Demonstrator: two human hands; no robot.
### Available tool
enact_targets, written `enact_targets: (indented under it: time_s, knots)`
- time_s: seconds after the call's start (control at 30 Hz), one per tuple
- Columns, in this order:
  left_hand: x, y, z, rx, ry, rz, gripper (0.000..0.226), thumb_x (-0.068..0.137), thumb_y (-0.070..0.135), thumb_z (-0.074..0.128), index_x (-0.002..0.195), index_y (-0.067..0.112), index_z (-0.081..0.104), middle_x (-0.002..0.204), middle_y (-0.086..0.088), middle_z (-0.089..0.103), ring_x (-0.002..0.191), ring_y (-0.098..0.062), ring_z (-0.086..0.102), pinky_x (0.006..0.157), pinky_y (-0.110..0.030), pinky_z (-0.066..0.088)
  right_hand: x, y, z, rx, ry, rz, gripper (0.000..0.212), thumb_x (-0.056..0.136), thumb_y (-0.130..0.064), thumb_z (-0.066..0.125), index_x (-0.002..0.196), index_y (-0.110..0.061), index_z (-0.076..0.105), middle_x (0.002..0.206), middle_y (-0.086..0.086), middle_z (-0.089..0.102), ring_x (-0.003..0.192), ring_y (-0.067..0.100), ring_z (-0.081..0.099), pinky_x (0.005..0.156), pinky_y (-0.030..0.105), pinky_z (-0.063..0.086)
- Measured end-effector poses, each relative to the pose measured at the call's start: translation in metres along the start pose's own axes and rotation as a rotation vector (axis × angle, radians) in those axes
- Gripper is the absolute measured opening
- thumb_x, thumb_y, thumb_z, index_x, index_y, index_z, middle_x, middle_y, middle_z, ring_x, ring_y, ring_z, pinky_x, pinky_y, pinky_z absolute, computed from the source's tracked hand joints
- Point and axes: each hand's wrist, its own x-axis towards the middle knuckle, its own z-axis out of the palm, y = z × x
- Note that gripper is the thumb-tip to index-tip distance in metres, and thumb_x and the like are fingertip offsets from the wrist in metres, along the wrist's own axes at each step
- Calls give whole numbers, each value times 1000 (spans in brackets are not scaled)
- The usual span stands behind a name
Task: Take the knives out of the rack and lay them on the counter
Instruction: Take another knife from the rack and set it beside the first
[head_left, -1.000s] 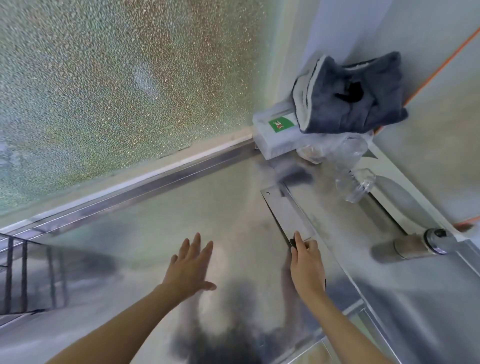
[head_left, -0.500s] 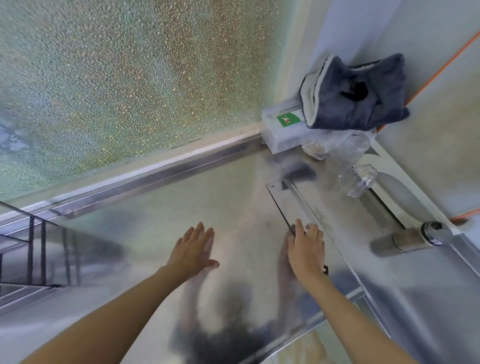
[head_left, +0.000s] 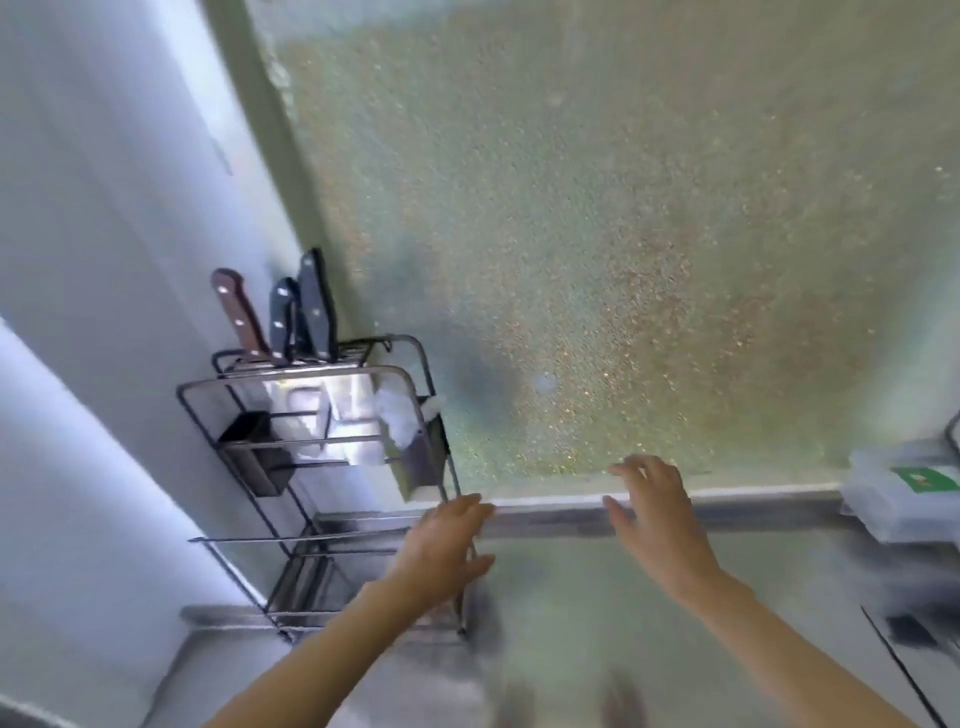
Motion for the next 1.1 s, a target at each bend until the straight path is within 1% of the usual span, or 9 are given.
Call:
enact_targets:
  time_s: [0.17,0.3,0.43,0.53,0.63,0.73,0.8,0.9,1.1]
  knots:
    - [-52,-86,-82,27,252,-118,57,88,35,53,139,24,32,151,0,32,133,-21,37,111,-35,32,52,-143,-12,121,63,-247,33,88,-16,56,119,-8,53,121,13,51,117,29,43,102,38,37]
    - [-60,-135,-129,65,449,-182,65,87,31,55,144,24,23,157,-2,18,138,-24,31,115,-39,24,88,-222,-14,181,113,-357,32,89,-19,55,118,-7,51,118,13,52,113,27,48,98,35,38]
    - [-60,-157,-124,90,449,-240,65,91,26,50,146,25,15,159,-1,7,143,-24,19,118,-39,18,123,-277,-13,408,30,-255,46,87,-27,58,125,-5,43,114,9,52,108,24,52,91,34,41]
    - [-67,-159,-86,42,345,-247,65,89,22,49,146,23,17,159,-3,9,144,-23,18,119,-39,17,149,-301,-6,576,-66,-150,41,84,-30,62,113,-7,43,101,10,55,88,29,62,68,34,51]
    - [-78,-164,-56,82,294,-163,73,70,36,71,135,23,39,148,-2,40,129,-19,49,105,-33,41,163,-311,4,636,-118,-91,29,86,-26,60,102,-9,42,97,9,57,61,18,61,38,18,44]
    - [-85,-169,-59,193,336,-151,89,34,52,81,114,31,51,113,9,70,91,-3,70,74,-18,56,168,-314,7,687,-86,-36,20,89,-20,54,97,-10,39,92,8,55,50,16,58,30,16,41]
    - [-85,-173,-67,128,389,-138,82,50,39,78,125,25,47,122,3,66,106,-12,66,86,-25,54,167,-315,5,680,-76,-24,19,90,-18,53,101,-8,40,94,10,55,49,17,58,32,17,45]
    - [-84,-168,-91,0,395,-130,59,84,24,54,140,21,33,146,-1,41,134,-22,40,111,-35,34,161,-313,-4,699,-60,2,19,90,-15,54,102,-7,41,96,11,53,49,16,58,38,18,50]
    - [-76,-154,-138,-177,370,-215,38,88,30,49,126,24,47,125,6,61,110,-16,59,93,-37,51,157,-329,-62,827,79,-57,21,89,-16,55,105,-6,45,97,14,60,51,14,60,45,18,52]
